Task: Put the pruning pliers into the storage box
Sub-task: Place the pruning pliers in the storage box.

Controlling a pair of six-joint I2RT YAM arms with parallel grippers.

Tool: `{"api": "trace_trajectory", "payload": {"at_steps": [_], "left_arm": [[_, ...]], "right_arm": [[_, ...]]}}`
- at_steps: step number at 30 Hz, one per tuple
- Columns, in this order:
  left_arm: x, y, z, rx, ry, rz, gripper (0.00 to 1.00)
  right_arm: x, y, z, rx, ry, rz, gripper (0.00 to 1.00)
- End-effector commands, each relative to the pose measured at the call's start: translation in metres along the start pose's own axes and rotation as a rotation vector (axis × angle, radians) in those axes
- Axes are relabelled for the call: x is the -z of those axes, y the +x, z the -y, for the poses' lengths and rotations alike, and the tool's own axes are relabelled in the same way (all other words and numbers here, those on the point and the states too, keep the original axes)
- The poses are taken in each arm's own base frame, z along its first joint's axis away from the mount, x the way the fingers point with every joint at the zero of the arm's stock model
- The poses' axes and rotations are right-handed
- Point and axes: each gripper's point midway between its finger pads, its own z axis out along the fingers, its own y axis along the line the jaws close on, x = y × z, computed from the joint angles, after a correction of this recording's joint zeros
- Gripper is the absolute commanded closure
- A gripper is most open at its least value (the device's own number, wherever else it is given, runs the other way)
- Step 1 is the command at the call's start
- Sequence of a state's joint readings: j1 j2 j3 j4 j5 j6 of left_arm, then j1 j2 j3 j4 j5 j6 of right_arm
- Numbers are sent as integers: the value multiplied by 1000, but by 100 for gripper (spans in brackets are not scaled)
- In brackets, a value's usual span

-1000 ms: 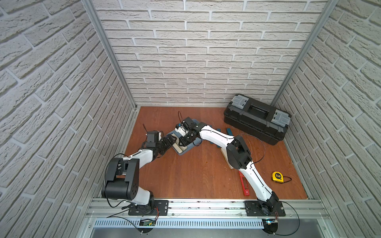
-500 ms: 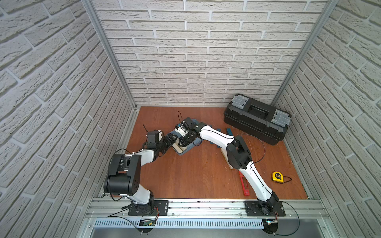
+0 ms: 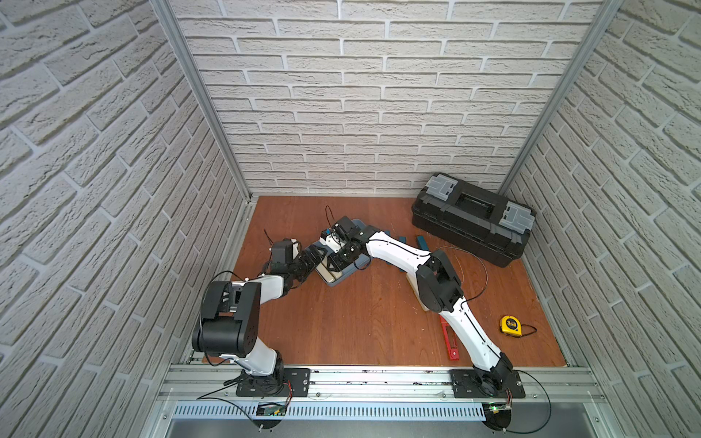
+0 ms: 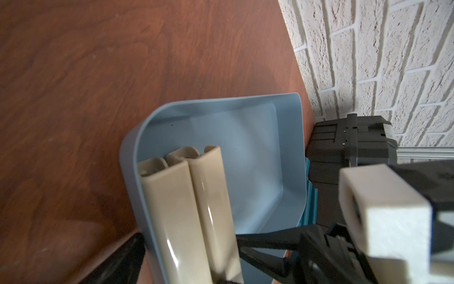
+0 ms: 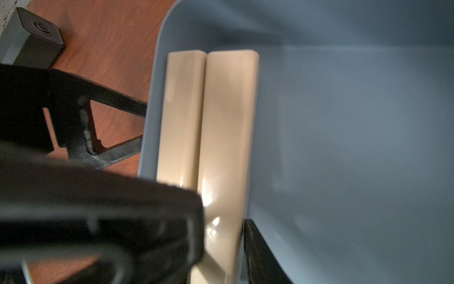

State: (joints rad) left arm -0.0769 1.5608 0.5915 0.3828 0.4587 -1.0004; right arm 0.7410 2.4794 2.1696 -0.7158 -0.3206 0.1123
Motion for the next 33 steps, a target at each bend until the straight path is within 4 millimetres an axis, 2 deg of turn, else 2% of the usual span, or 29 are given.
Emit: {"api": "trace_trajectory", "payload": {"at_steps": [1, 9, 19, 26, 33], "left_arm": [[-2, 0, 5, -17, 31, 7, 2], [-4, 0, 10, -23, 44, 5, 2], [-4, 1, 15, -31, 49, 1, 2], [12, -4, 13, -77, -22, 27, 2], [33, -11, 15, -83, -26, 65, 2]], "right_arm": [[36, -23, -27, 59, -43, 74, 62], [45, -25, -31, 62, -50, 86, 61], [50, -18, -29, 68, -30, 67, 60], [58, 3, -21, 62, 15, 23, 60], [77, 12, -20, 45, 29, 54, 60]]}}
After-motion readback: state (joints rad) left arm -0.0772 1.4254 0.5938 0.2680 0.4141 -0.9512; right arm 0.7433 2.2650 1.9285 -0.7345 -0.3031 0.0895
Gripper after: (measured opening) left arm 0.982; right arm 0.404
